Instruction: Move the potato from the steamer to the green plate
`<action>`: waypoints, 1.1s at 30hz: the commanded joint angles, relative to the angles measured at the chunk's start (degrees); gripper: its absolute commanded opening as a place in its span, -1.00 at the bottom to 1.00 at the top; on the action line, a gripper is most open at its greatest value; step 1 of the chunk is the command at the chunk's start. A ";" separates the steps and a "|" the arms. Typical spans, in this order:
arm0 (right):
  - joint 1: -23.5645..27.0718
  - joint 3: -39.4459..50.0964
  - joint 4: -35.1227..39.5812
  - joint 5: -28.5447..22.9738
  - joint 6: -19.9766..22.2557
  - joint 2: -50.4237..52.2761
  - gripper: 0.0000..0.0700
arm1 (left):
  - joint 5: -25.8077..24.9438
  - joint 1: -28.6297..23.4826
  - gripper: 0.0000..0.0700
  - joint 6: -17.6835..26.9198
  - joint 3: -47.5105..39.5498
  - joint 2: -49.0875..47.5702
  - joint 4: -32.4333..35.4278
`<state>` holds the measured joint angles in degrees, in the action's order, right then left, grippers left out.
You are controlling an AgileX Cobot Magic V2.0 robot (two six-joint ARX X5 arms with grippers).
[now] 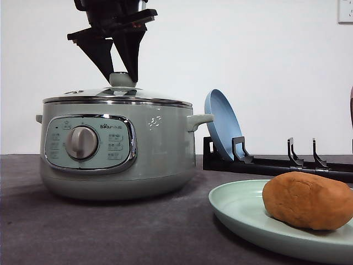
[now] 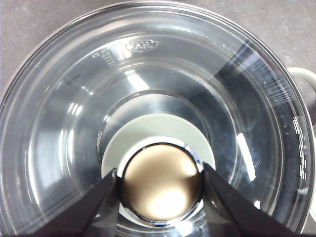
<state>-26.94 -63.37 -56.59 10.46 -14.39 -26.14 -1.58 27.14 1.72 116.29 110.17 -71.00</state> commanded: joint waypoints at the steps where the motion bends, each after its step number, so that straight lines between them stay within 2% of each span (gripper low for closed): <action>1: -0.24 -0.92 0.38 -0.02 -0.20 -0.26 1.00 | 0.13 0.26 -0.78 0.15 1.36 -0.44 -0.56; 3: -0.24 -0.92 0.39 -0.02 -0.20 -0.26 1.00 | 0.13 0.26 -0.45 0.15 1.36 -0.44 -0.09; 7: -0.24 -0.92 0.37 0.02 -0.20 -0.26 1.00 | 0.14 0.26 0.59 0.15 1.40 -0.70 0.11; 9: -0.24 -0.92 0.37 0.02 -0.19 -0.26 1.00 | 0.15 0.24 0.96 0.15 1.40 -1.24 0.09; 16: -0.24 -0.92 0.37 0.01 -0.16 -0.26 1.00 | 0.14 0.28 1.00 0.16 1.40 -6.98 -2.16; 25: -0.24 -0.92 0.37 -0.01 -0.05 -0.26 1.00 | 0.11 0.63 1.00 0.15 0.39 -19.31 -5.22; 29: -0.24 -0.92 0.34 0.00 0.06 -0.26 1.00 | 0.11 0.63 1.00 0.14 -6.41 -27.97 -2.08; 33: -0.24 -0.92 0.34 0.00 0.29 -0.26 1.00 | 0.09 0.63 1.00 0.02 -17.92 -38.52 3.84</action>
<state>-26.94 -63.37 -56.60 10.48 -14.36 -26.15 -1.58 27.40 1.72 100.25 73.55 -68.51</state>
